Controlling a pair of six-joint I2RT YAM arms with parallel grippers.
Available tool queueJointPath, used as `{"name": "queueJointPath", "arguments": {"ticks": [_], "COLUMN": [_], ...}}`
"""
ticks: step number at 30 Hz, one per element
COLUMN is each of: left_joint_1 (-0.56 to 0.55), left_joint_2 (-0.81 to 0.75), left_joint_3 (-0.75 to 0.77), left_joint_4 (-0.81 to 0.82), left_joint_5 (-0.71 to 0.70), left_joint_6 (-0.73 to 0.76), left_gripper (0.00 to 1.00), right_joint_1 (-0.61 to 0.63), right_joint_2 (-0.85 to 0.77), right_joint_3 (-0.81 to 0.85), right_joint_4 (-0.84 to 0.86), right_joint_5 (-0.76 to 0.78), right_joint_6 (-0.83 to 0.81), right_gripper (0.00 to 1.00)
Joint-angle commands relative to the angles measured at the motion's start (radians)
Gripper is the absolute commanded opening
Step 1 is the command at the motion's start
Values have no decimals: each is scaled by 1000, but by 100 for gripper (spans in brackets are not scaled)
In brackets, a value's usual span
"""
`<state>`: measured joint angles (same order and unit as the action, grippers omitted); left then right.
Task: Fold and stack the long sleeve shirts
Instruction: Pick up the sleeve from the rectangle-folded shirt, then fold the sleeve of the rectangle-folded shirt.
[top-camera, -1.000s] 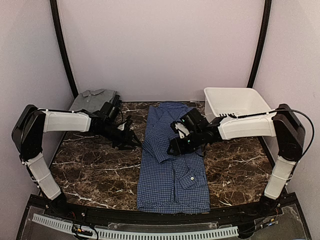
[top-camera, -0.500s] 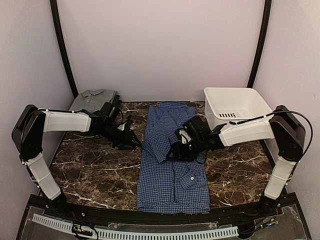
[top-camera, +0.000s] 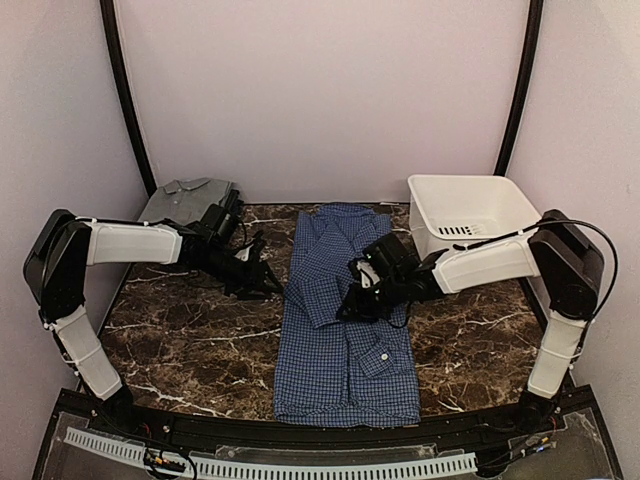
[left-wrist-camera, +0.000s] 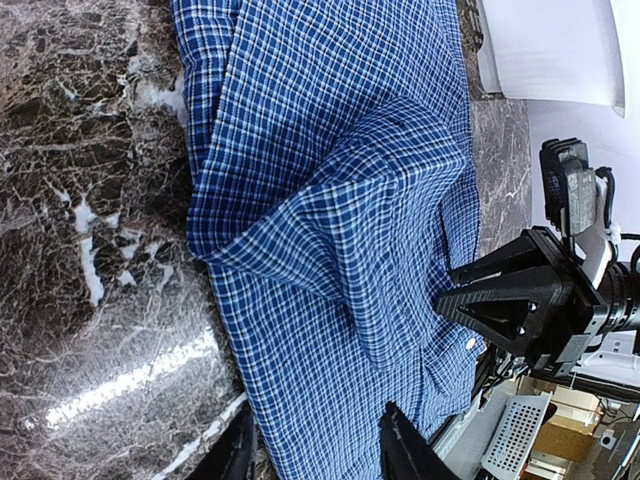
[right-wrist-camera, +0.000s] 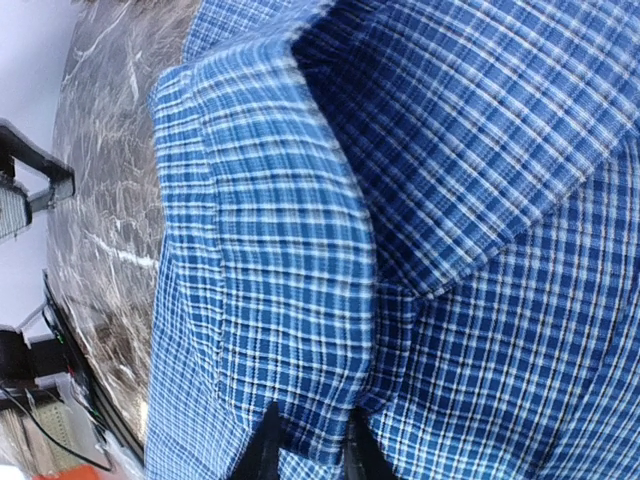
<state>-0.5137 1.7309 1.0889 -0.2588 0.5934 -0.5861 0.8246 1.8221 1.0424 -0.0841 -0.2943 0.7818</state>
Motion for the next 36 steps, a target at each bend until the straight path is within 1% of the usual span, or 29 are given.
{"name": "queueJointPath", "arguments": {"ticks": [1, 2, 3, 5, 7, 12, 16, 18, 20, 22, 24, 28, 31, 36], "left_joint_1": [-3, -3, -3, -3, -3, -3, -3, -3, -3, -3, -3, -3, -3, -3], "left_joint_2": [-25, -27, -29, -32, -33, -35, -30, -26, -23, -21, -16, -4, 6, 6], "left_joint_3": [-2, -3, -2, 0, 6, 24, 40, 49, 56, 61, 68, 77, 74, 47], "left_joint_4": [-11, -11, -10, -10, -11, -26, -40, -43, -43, -43, -50, -73, -103, -102], "left_joint_5": [9, 9, 9, 11, 12, 9, 8, 7, 3, -2, -10, -28, -63, -85], "left_joint_6": [15, 14, 13, 11, 10, 14, 17, 15, 11, 6, 4, 2, 2, -15], "left_gripper": [40, 40, 40, 40, 40, 40, 40, 40, 40, 40, 40, 40, 40, 40], "right_joint_1": [-5, -5, -5, -5, -5, -4, 3, 25, 78, 148, 223, 347, 390, 404], "right_joint_2": [-3, -9, -14, -31, -52, -161, -243, -274, -300, -309, -302, -243, -175, -151], "right_joint_3": [54, 66, 82, 120, 174, 279, 339, 363, 361, 335, 302, 241, 217, 150], "right_joint_4": [-22, -38, -63, -106, -188, -337, -390, -401, -388, -368, -352, -330, -354, -308], "right_joint_5": [36, 52, 72, 122, 197, 468, 633, 672, 694, 683, 635, 550, 475, 376], "right_joint_6": [-41, -58, -82, -142, -225, -493, -679, -753, -839, -898, -934, -945, -917, -861], "right_gripper": [6, 1, 0, 0, 0, 0, 0, 0, 0, 0, 0, 0, 0, 0]}}
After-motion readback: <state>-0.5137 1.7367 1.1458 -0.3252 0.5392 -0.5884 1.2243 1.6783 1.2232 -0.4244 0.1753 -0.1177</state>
